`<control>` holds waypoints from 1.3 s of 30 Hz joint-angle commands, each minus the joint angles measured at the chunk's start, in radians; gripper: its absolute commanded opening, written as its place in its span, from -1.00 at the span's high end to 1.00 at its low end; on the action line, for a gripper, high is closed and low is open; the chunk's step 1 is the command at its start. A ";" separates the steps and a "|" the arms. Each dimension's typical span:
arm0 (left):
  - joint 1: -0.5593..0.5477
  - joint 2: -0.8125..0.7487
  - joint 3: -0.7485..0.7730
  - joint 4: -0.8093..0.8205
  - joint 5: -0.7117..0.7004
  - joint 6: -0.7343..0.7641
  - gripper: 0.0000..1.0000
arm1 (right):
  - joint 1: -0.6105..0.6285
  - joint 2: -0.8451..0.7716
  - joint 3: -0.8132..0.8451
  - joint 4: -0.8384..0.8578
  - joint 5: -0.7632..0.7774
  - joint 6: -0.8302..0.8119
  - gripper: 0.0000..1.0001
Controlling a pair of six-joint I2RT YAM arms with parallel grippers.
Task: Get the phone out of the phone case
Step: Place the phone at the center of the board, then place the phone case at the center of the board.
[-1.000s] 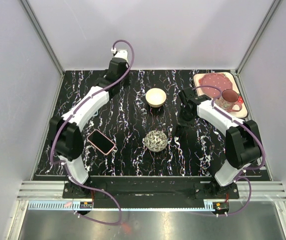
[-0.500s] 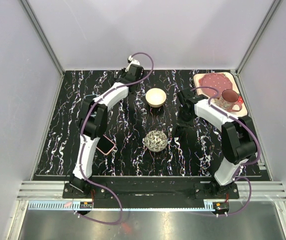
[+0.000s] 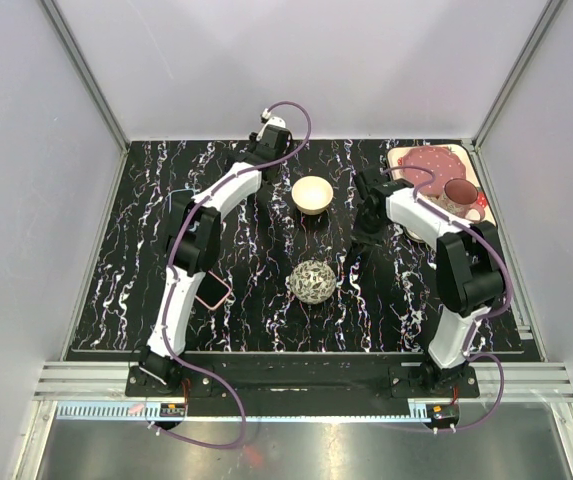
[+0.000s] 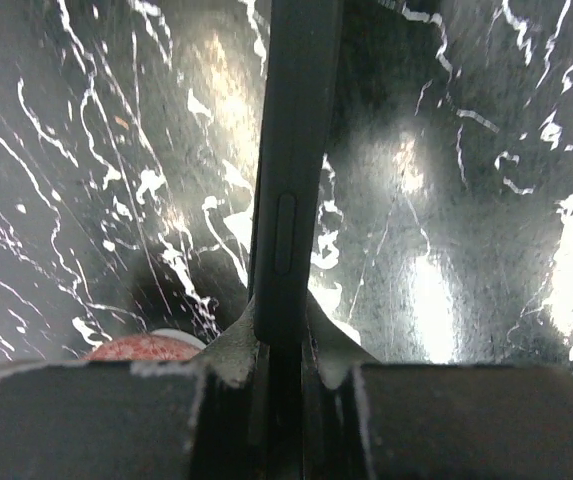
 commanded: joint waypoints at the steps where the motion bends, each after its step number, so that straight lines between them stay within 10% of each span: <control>1: -0.005 -0.017 0.054 -0.016 0.114 -0.054 0.29 | -0.056 0.096 0.096 0.120 0.074 0.014 0.98; 14: 0.018 -0.090 0.004 -0.099 0.267 -0.118 -0.47 | -0.121 0.073 0.015 0.356 -0.022 -0.015 1.00; 21: 0.110 -0.282 -0.122 -0.166 0.425 -0.207 -0.55 | -0.159 -0.126 -0.264 0.476 -0.132 -0.015 0.64; 26: 0.234 -0.437 -0.283 -0.211 0.551 -0.340 -0.67 | -0.161 -0.165 -0.330 0.392 -0.104 -0.043 -0.64; 39: 0.378 -0.549 -0.561 -0.303 0.442 -0.256 -0.91 | -0.161 -0.455 -0.347 0.254 0.040 -0.064 -0.86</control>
